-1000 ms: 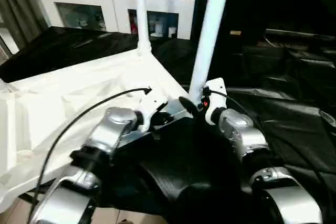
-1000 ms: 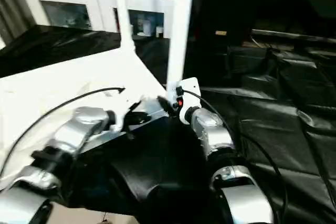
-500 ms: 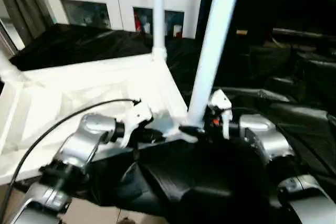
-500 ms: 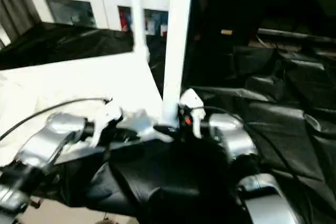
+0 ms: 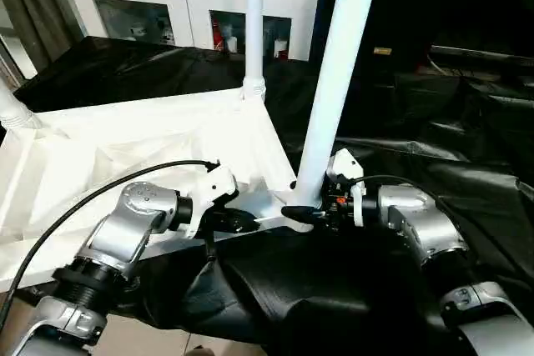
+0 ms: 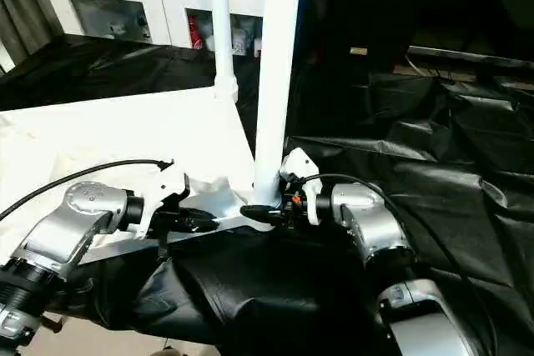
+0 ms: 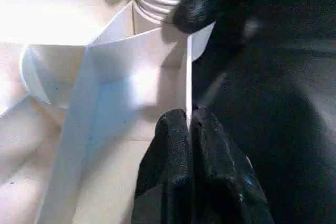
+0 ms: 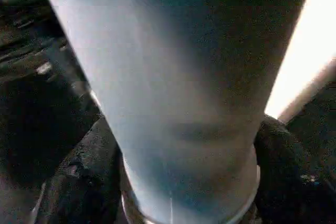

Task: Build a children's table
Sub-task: Rotate leg to tighten

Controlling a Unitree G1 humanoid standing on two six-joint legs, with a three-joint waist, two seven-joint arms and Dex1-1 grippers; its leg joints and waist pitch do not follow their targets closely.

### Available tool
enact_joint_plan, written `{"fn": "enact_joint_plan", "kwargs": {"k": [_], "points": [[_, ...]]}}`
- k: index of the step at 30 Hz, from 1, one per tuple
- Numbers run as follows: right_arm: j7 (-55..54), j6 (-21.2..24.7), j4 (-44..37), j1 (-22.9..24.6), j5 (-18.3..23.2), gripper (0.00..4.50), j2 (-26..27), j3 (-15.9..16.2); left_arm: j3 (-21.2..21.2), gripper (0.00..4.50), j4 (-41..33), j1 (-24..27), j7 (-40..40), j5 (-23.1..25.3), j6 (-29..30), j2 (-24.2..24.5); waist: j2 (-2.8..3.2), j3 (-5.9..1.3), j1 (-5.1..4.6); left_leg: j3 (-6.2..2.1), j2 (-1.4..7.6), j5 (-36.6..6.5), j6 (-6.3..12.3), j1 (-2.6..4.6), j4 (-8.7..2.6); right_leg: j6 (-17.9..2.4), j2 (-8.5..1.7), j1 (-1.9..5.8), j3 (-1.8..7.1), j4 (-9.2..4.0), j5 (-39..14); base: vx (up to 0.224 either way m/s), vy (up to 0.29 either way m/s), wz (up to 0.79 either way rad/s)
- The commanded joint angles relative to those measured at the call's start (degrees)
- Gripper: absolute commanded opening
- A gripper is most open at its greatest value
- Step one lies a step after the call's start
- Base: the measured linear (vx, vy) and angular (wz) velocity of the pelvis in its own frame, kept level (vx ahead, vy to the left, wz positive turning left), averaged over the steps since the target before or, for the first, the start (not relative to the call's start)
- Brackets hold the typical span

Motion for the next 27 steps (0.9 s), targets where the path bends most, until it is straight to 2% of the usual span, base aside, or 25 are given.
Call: {"fn": "enact_joint_plan", "kwargs": {"k": [1,4,5,6,8,12,13,14,16,18,24,25,27], "points": [[-3.6,1.2,1.9,0.0,-1.0,2.76,0.7,-0.1,2.1,0.0,0.7,-1.7,3.6,-0.3,-0.3,-1.5,-0.28,-3.7,-0.12,0.74,-0.12,-10.8,1.47,-0.02,-3.32,-9.8,-3.75,3.3,2.39,-4.49,-14.9,0.0,0.0,0.0],[-18.2,1.7,7.1,-1.2,-2.7,2.74,5.2,-2.3,3.5,0.0,5.9,-5.2,12.3,1.2,0.4,-6.2,0.71,-3.49,-0.42,0.7,-0.3,-12.9,0.28,0.31,-3.44,-8.8,-3.74,2.81,2.42,-5.05,-19.0,0.0,0.0,0.0],[-19.7,2.0,7.5,-1.4,-2.7,2.74,5.8,-2.5,3.5,0.0,6.5,-5.6,13.1,1.5,0.3,-6.6,0.2,-3.65,-0.4,0.57,-0.34,-12.9,-0.21,0.31,-3.48,-8.4,-3.72,3.19,2.32,-5.06,-19.2,0.0,0.0,0.0],[-23.0,2.2,8.3,-1.7,-2.4,2.73,7.5,-3.3,3.6,0.0,7.9,-6.6,15.2,1.9,0.5,-8.0,0.78,-3.73,-0.25,0.52,-0.24,-13.0,-0.09,0.32,-3.45,-8.5,-3.85,3.08,2.43,-4.95,-18.5,0.0,0.0,0.0],[-25.8,2.5,9.1,-2.2,-1.9,2.73,9.4,-4.0,3.8,0.0,9.6,-8.0,17.4,2.1,0.7,-9.6,0.48,-3.69,-0.38,0.55,-0.32,-13.7,0.08,0.35,-3.47,-8.5,-3.67,3.1,2.34,-5.06,-18.2,0.0,0.0,0.0],[-32.9,1.6,11.9,-3.8,-3.4,2.73,13.0,-3.9,4.4,0.0,13.5,-10.8,22.1,2.4,-0.1,-13.2,0.5,-3.82,-0.22,0.65,-0.32,-12.4,0.03,0.27,-3.38,-9.2,-3.69,2.99,2.46,-4.86,-15.7,0.0,0.0,0.0],[-32.9,1.1,12.2,-4.0,-3.0,2.73,13.9,-4.0,4.4,0.0,13.7,-10.9,22.1,2.2,-0.3,-13.9,0.5,-3.82,-0.2,0.59,-0.34,-12.7,0.0,0.26,-3.41,-9.1,-3.7,3.09,2.41,-4.8,-15.9,0.0,0.0,0.0],[-32.2,1.2,12.4,-4.2,-2.1,3.08,14.5,-4.6,4.2,0.0,13.7,-10.9,21.7,2.2,-0.7,-14.1,0.28,-3.92,-0.22,0.54,-0.27,-12.6,0.09,0.15,-3.46,-9.2,-3.81,3.3,2.39,-4.7,-15.7,0.0,0.0,0.0],[-31.3,1.3,12.5,-4.5,-0.9,3.42,15.3,-5.5,3.8,0.0,13.6,-10.8,20.8,2.1,-1.2,-14.3,0.32,-3.93,-0.13,0.59,-0.25,-12.7,0.74,0.12,-3.44,-9.0,-3.85,3.26,2.44,-4.79,-15.6,0.0,0.0,0.0],[-27.6,1.9,11.4,-4.4,0.0,3.56,14.9,-5.5,3.1,0.0,11.5,-9.5,17.3,1.4,-2.0,-13.3,0.13,-3.95,-0.12,0.6,-0.22,-12.6,1.02,0.05,-3.48,-8.9,-3.9,3.34,2.43,-4.77,-15.5,0.0,0.0,0.0],[-13.9,1.8,6.2,-1.9,-1.1,3.69,8.7,-1.1,0.8,0.0,5.0,-5.0,6.3,-0.3,-3.0,-7.7,0.24,-4.13,-0.37,0.59,-0.03,-10.5,2.23,-0.27,-3.36,-9.9,-3.93,3.65,2.45,-4.25,-11.4,0.0,0.0,0.0],[-8.6,2.0,3.9,-0.9,-0.7,3.69,6.3,0.1,0.3,0.0,3.5,-3.8,3.7,-0.8,-3.0,-5.9,0.26,-4.08,-0.43,0.6,-0.05,-10.3,2.45,-0.34,-3.33,-10.3,-3.82,3.72,2.38,-4.21,-10.6,0.0,0.0,0.0],[-4.7,2.2,2.2,-0.3,-0.3,3.69,4.2,0.6,0.3,0.0,2.6,-3.0,1.6,-1.2,-3.3,-4.4,0.43,-4.09,-0.31,0.74,0.06,-10.1,3.02,-0.25,-3.22,-10.7,-3.7,3.61,2.38,-4.1,-9.8,0.0,0.0,0.0]]}}
